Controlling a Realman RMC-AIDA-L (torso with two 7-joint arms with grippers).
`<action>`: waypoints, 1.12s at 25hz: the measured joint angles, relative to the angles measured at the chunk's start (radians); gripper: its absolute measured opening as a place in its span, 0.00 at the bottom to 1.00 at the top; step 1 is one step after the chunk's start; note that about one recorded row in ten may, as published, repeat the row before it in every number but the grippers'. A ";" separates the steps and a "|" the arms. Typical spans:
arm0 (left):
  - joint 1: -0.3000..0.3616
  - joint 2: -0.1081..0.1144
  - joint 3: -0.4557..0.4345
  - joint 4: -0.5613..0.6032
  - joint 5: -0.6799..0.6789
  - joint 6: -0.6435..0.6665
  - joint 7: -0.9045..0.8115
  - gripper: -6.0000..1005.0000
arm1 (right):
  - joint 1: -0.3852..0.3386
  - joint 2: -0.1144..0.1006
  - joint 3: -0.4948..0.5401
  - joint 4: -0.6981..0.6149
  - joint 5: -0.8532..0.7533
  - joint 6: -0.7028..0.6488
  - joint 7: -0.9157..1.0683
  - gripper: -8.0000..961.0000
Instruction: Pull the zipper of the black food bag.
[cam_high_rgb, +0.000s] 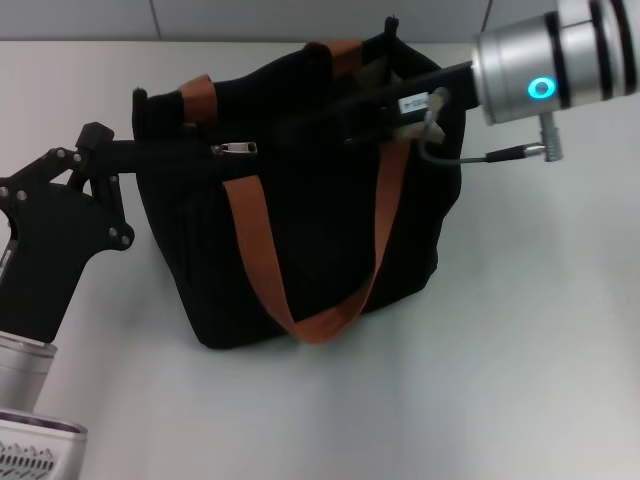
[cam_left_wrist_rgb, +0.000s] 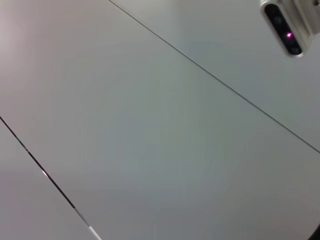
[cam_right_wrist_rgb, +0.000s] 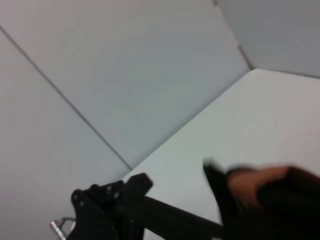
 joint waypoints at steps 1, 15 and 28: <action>0.000 0.000 0.000 0.001 0.000 0.000 -0.003 0.02 | -0.007 -0.003 0.007 0.000 0.000 -0.002 0.001 0.01; -0.006 0.000 0.000 0.001 -0.001 -0.026 -0.007 0.02 | 0.006 -0.041 0.090 0.000 -0.004 -0.085 0.094 0.03; 0.013 0.000 -0.001 -0.004 0.006 -0.025 -0.003 0.02 | 0.133 -0.025 0.060 0.117 -0.081 -0.024 0.229 0.35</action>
